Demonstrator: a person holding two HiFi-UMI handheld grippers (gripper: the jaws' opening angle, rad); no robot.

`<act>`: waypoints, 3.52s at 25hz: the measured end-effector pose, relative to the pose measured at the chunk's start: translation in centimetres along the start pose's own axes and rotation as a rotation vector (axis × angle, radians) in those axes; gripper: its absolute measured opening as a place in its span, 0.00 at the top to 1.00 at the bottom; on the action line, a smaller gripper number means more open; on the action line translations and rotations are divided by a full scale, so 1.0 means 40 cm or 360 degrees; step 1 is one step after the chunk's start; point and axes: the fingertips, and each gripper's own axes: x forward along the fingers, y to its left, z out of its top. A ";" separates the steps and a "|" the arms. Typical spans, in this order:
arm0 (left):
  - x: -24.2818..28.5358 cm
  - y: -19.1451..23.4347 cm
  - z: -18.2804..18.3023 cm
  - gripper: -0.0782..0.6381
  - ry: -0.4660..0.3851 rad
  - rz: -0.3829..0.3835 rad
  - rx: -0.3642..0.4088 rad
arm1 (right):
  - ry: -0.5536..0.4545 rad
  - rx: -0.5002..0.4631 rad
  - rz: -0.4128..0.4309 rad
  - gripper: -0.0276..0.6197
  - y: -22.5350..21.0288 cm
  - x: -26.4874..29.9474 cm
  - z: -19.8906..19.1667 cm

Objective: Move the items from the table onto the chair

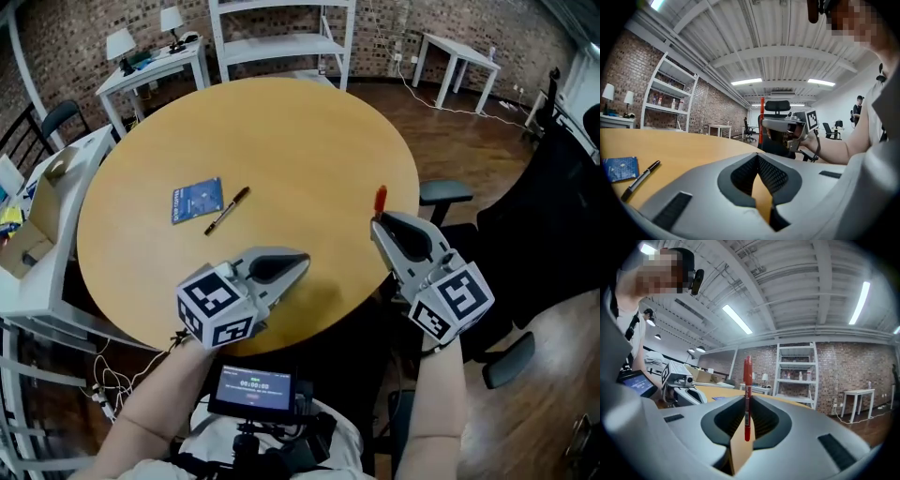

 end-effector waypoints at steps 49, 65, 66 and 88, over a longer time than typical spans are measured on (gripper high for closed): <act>0.231 -0.179 0.043 0.89 0.0010 -0.0256 0.0047 | 0.1101 0.0104 -0.1118 0.95 -0.376 -0.579 -0.641; 0.007 -0.044 0.008 0.89 0.0007 -0.0042 0.0004 | 0.0095 0.0095 -0.0109 0.95 0.067 -0.010 -0.008; -0.014 -0.028 0.005 0.89 0.0004 -0.0011 -0.0001 | 0.0079 0.0100 -0.0059 0.95 0.094 0.019 -0.003; -0.384 0.166 -0.056 0.89 -0.0024 0.0501 -0.0076 | 0.0183 0.0330 0.0580 0.95 0.490 0.368 -0.073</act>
